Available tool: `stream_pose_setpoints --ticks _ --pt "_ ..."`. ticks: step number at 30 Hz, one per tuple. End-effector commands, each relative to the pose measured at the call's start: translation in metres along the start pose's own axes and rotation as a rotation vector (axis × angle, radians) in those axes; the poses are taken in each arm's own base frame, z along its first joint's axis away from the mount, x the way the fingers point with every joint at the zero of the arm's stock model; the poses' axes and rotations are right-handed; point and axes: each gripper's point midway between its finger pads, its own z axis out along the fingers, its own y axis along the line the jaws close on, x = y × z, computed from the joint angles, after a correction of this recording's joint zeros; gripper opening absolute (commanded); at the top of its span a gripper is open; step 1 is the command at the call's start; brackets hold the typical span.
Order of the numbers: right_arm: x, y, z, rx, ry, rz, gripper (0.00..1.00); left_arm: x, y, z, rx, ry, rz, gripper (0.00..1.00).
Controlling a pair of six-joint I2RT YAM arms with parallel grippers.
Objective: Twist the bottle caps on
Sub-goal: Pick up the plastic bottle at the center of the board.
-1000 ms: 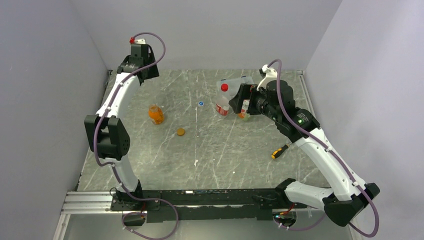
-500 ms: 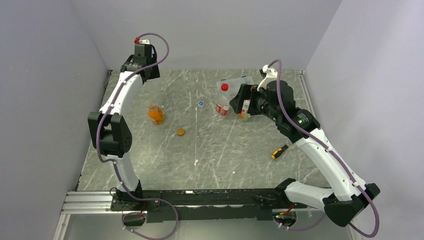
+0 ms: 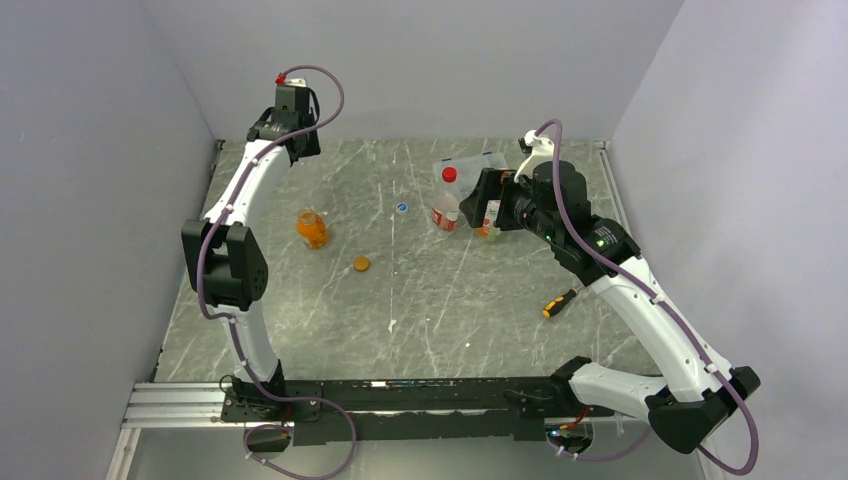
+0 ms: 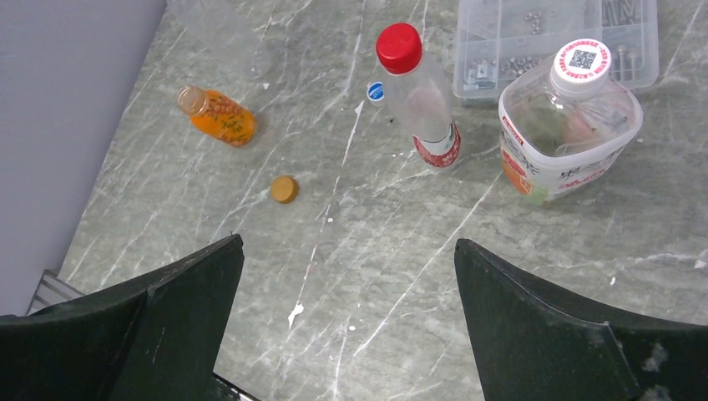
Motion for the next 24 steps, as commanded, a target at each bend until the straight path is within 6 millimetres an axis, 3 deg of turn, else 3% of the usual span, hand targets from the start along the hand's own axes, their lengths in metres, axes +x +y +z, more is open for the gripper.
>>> stream_pose_setpoints --ticks 1,7,9,12,18,24 --pt "-0.011 0.002 -0.005 0.002 -0.032 -0.018 1.00 -0.011 0.004 -0.006 -0.027 -0.016 0.027 0.39" --pt "-0.011 0.003 -0.005 -0.006 -0.033 -0.026 1.00 -0.020 0.000 -0.016 0.005 -0.045 0.035 0.19" --pt "-0.011 0.002 -0.003 -0.003 -0.035 -0.037 1.00 -0.030 -0.004 -0.026 0.027 -0.070 0.037 0.10" --pt "-0.012 0.003 0.001 -0.007 -0.041 -0.055 1.00 -0.048 -0.013 -0.050 0.051 -0.124 0.052 0.04" --pt "-0.018 0.007 0.008 -0.026 -0.053 -0.080 1.00 -0.064 -0.019 -0.102 0.092 -0.192 0.048 0.00" --pt "-0.024 0.021 0.009 -0.091 -0.085 -0.105 1.00 -0.050 -0.027 -0.152 0.193 -0.182 0.035 0.00"
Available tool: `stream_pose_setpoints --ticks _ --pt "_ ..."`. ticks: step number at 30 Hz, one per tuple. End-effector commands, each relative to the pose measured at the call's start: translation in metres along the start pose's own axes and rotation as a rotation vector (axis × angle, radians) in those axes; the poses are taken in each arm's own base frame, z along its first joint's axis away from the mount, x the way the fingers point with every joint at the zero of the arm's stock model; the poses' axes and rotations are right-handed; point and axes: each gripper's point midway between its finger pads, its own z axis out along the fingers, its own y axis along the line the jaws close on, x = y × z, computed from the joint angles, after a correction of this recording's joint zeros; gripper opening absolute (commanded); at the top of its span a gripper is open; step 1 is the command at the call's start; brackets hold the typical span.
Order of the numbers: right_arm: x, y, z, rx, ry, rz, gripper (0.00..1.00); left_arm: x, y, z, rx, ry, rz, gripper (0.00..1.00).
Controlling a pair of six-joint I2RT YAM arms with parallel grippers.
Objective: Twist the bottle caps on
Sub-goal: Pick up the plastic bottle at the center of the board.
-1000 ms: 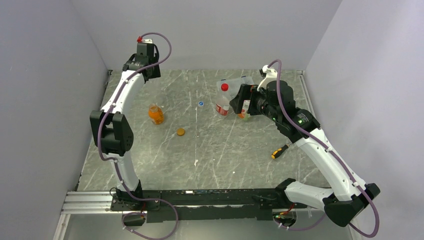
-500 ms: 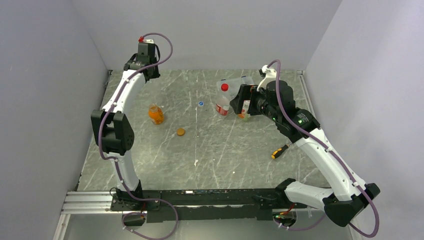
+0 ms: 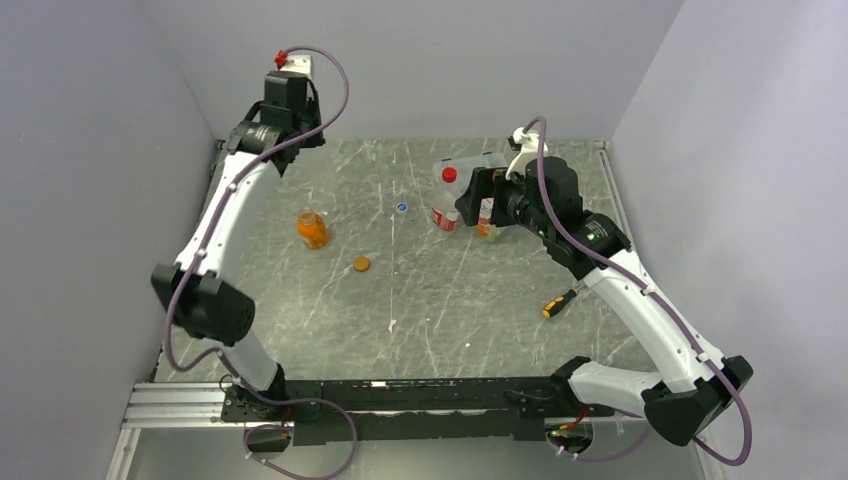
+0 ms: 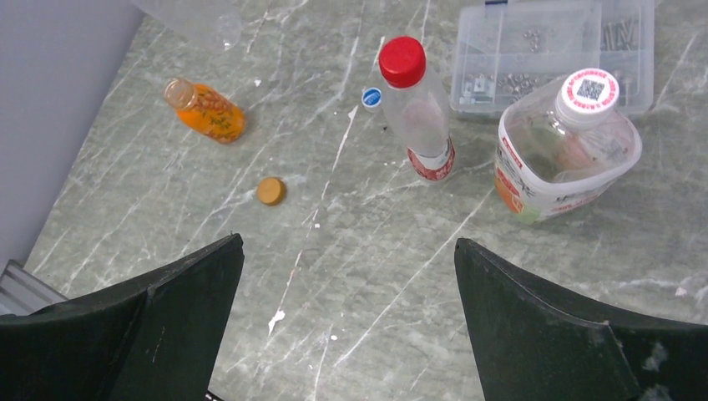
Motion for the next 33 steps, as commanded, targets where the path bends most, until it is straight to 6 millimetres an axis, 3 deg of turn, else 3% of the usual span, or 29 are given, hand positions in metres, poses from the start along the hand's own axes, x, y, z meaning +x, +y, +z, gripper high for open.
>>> stream_pose_setpoints --ticks 1,4,9,16,23,33 --pt "-0.029 0.023 -0.006 -0.094 -0.109 -0.042 1.00 -0.012 -0.008 -0.061 0.099 -0.045 -0.034 0.00" --pt "-0.032 0.034 -0.008 -0.132 -0.134 -0.067 1.00 0.003 -0.027 -0.094 0.208 -0.009 -0.045 0.00" --pt "-0.025 0.072 -0.012 -0.250 -0.130 -0.179 1.00 0.034 -0.052 -0.154 0.415 0.072 -0.061 0.00" --pt "0.013 0.127 -0.014 -0.445 -0.062 -0.334 1.00 0.072 -0.089 -0.223 0.763 0.214 -0.049 0.00" --pt "0.053 0.168 -0.013 -0.543 -0.032 -0.442 1.00 0.090 -0.109 -0.250 0.955 0.273 -0.041 0.00" --pt "0.092 0.175 0.004 -0.543 0.062 -0.486 1.00 0.076 -0.117 -0.268 1.041 0.248 -0.052 0.00"
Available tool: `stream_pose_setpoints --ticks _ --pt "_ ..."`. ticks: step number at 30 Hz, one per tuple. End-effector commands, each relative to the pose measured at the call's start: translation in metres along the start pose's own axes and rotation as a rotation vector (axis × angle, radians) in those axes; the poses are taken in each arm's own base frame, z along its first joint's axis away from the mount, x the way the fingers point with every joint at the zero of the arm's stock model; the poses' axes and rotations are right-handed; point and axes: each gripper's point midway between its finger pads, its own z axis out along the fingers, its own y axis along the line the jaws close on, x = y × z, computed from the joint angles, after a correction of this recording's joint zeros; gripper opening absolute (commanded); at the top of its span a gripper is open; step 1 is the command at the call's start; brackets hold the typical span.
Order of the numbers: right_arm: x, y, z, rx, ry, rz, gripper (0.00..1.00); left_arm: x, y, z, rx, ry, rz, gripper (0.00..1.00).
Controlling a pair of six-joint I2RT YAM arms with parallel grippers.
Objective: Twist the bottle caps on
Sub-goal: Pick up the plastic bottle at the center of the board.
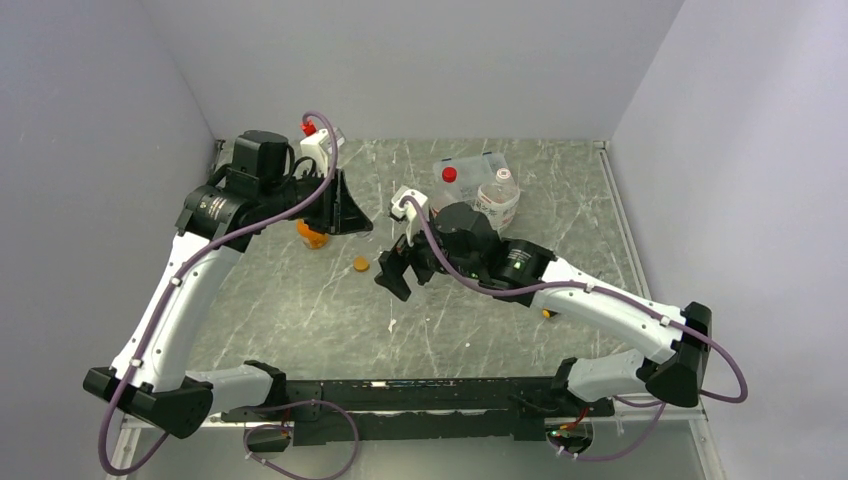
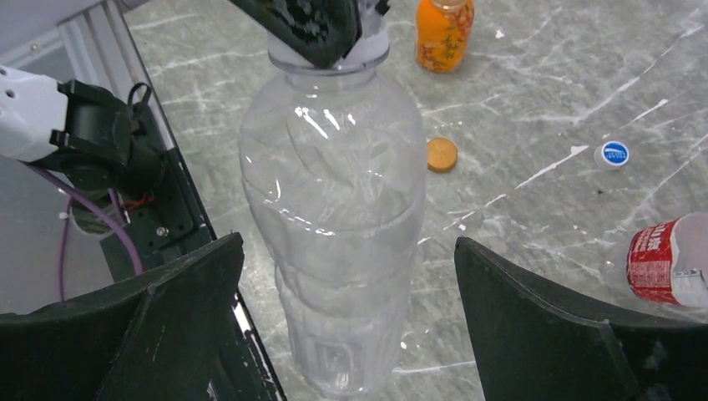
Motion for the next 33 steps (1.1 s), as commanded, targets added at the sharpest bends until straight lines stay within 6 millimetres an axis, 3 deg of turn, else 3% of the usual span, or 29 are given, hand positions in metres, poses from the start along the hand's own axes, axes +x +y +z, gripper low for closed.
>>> stream_pose_setpoints --ticks 1,7,12,15,16,18,19,21,23,26,30,33 --pt "0.000 -0.001 0.005 0.033 -0.027 -0.022 1.00 -0.016 -0.030 -0.012 0.111 -0.054 0.033 0.00" --pt "0.003 -0.001 0.007 0.044 -0.046 0.012 0.91 -0.021 -0.031 -0.010 0.114 -0.064 0.015 0.00" --pt "0.006 -0.008 0.007 0.086 -0.038 0.034 0.63 -0.026 -0.033 -0.008 0.127 -0.084 0.002 0.00" --pt "0.003 -0.010 0.004 0.100 -0.053 0.052 0.52 -0.029 -0.033 -0.008 0.128 -0.099 -0.002 0.00" --pt "0.000 -0.010 0.001 0.102 -0.062 0.057 0.49 -0.030 -0.031 -0.008 0.114 -0.105 -0.003 0.04" --pt "-0.004 -0.011 -0.003 0.108 -0.076 0.070 0.44 -0.032 -0.026 -0.008 0.082 -0.121 -0.004 0.32" --pt "-0.004 -0.013 -0.004 0.113 -0.074 0.080 0.42 -0.035 -0.024 -0.009 0.064 -0.136 -0.002 0.40" --pt "-0.004 -0.018 -0.007 0.124 -0.072 0.099 0.40 -0.042 -0.019 -0.012 0.020 -0.176 0.001 0.71" --pt "-0.003 -0.025 -0.011 0.143 -0.075 0.125 0.39 -0.051 -0.012 -0.020 -0.047 -0.231 0.012 0.86" --pt "0.000 -0.037 -0.016 0.168 -0.072 0.164 0.39 -0.063 0.001 -0.035 -0.162 -0.316 0.024 0.94" --pt "0.006 -0.053 -0.027 0.216 -0.070 0.209 0.38 -0.078 0.025 -0.059 -0.342 -0.441 0.013 0.95" --pt "0.006 -0.062 -0.041 0.247 -0.096 0.243 0.39 -0.077 0.052 -0.054 -0.458 -0.436 -0.004 0.92"
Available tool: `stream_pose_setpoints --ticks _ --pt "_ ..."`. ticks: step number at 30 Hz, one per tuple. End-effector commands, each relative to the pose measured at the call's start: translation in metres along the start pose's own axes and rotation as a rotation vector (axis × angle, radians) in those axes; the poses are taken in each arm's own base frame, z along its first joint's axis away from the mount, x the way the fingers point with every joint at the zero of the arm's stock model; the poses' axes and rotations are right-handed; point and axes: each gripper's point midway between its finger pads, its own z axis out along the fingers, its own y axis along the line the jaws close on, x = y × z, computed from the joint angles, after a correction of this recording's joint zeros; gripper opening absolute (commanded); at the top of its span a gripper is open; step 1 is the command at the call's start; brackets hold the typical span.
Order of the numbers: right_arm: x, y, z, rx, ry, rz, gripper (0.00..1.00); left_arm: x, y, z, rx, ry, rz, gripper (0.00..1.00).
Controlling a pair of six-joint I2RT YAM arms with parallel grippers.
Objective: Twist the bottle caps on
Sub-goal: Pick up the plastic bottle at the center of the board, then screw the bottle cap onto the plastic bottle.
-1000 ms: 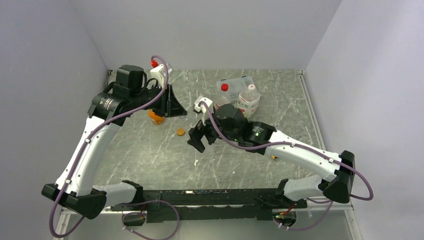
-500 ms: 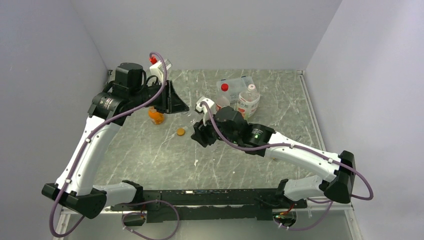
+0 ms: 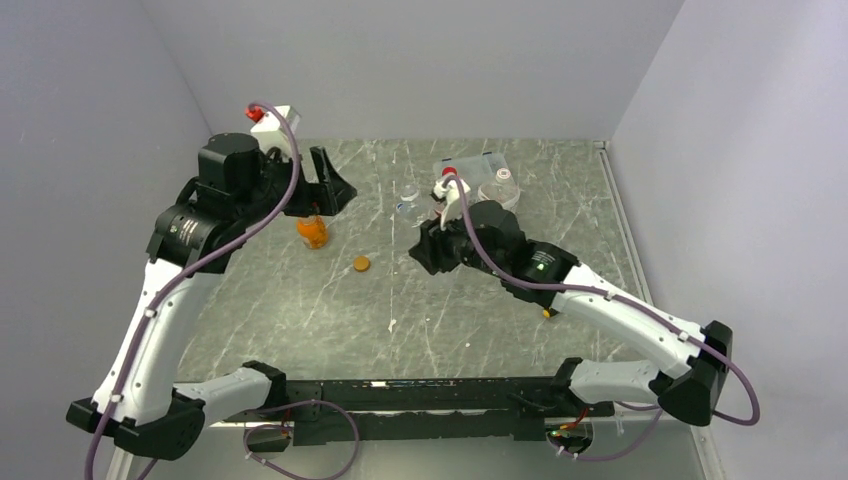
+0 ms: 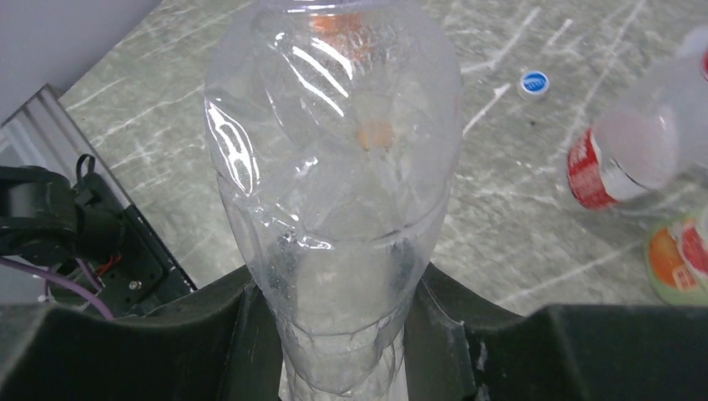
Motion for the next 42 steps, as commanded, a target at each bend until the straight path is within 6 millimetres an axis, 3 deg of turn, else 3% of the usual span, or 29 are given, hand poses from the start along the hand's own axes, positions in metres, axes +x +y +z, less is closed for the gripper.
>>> stream_pose_setpoints --ticks 1,5,10,18,23,30,42 --pt "-0.012 -0.015 -0.024 0.051 -0.064 0.076 0.39 -0.027 0.033 0.004 -0.192 -0.122 0.019 0.90" --pt "-0.023 -0.029 -0.045 0.120 -0.103 0.108 0.39 -0.012 0.057 0.048 -0.251 -0.071 0.035 0.87" --pt "-0.043 -0.032 -0.074 0.143 -0.173 0.145 0.40 0.007 0.090 0.121 -0.326 -0.035 0.045 0.81" --pt "-0.071 -0.028 -0.113 0.144 -0.238 0.158 0.41 0.044 0.119 0.250 -0.266 0.070 0.140 0.75" --pt "-0.075 -0.026 -0.126 0.134 -0.252 0.176 0.41 0.076 0.133 0.308 -0.277 0.124 0.180 0.70" --pt "-0.072 -0.026 -0.136 0.133 -0.258 0.194 0.41 0.109 0.136 0.358 -0.350 0.157 0.238 0.64" --pt "-0.067 -0.029 -0.138 0.147 -0.250 0.179 0.42 0.145 0.159 0.370 -0.484 0.239 0.204 0.54"
